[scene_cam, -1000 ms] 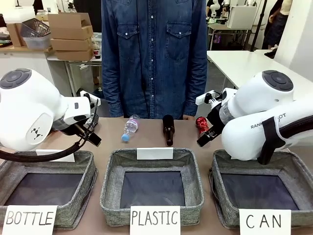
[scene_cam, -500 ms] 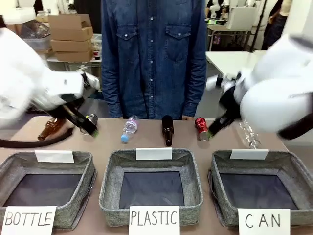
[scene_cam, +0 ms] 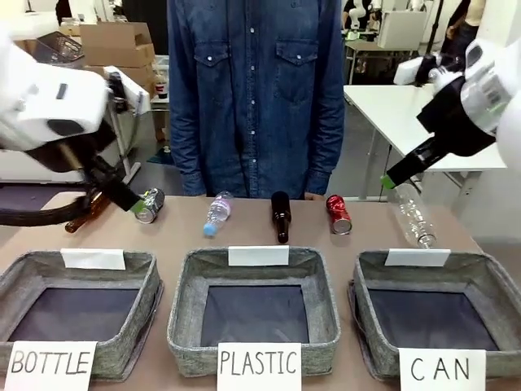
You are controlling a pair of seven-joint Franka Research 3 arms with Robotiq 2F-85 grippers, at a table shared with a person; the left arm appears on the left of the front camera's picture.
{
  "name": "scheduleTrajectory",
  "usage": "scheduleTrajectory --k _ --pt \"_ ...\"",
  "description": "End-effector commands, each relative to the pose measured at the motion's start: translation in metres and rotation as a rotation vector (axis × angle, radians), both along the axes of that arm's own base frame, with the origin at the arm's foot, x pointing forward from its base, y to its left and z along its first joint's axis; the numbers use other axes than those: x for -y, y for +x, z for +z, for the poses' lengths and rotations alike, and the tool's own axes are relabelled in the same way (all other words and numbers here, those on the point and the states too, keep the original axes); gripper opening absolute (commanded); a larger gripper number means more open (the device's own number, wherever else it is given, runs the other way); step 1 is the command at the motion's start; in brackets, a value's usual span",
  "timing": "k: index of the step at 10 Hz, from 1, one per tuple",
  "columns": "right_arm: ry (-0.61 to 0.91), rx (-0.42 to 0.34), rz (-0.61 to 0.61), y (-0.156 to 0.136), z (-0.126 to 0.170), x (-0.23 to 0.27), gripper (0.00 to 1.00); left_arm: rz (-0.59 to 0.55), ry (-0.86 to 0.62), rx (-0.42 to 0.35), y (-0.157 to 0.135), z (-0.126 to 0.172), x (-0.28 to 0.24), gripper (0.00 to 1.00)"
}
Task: Sort the can waste into the basket.
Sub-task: Pick up the can waste from the table and place it in the right Fabric basket.
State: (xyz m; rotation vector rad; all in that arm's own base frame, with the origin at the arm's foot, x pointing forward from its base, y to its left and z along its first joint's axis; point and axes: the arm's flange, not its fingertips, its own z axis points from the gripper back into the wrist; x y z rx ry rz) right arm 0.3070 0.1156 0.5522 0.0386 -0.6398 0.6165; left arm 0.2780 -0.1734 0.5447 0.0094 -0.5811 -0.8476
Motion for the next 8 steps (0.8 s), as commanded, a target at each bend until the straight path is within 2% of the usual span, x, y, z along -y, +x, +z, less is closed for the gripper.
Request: scheduleTrajectory --k 1,2,3,4,5,6,7,8 --pt "0.069 0.001 0.016 -0.012 0.018 0.0 1.0 -0.01 0.006 0.02 -0.016 0.012 -0.001 1.0" --pt "0.261 -0.089 -0.007 -0.008 0.022 0.008 1.0 -0.095 -0.117 -0.066 -0.006 0.026 -0.018 1.0" --pt "0.517 -0.244 0.023 -0.008 0.023 0.027 1.0 -0.157 -0.262 -0.137 -0.002 0.034 -0.055 1.0" --pt "0.774 -0.366 0.098 -0.013 0.018 0.051 1.0 -0.301 -0.514 -0.217 -0.003 0.033 -0.102 1.0" --pt "0.979 -0.417 0.094 -0.018 0.008 0.075 1.0 -0.217 -0.694 -0.227 -0.005 0.021 -0.141 1.0" --pt "1.135 -0.423 0.08 -0.021 -0.003 0.098 1.0 -0.159 -0.891 -0.227 -0.006 0.006 -0.174 1.0" --pt "1.215 -0.471 0.001 -0.019 -0.014 0.116 1.0 -0.093 -1.125 -0.173 -0.006 -0.008 -0.19 1.0" --pt "1.245 -0.502 -0.071 -0.017 -0.02 0.127 1.0 -0.079 -1.24 -0.134 -0.007 -0.016 -0.197 1.0"
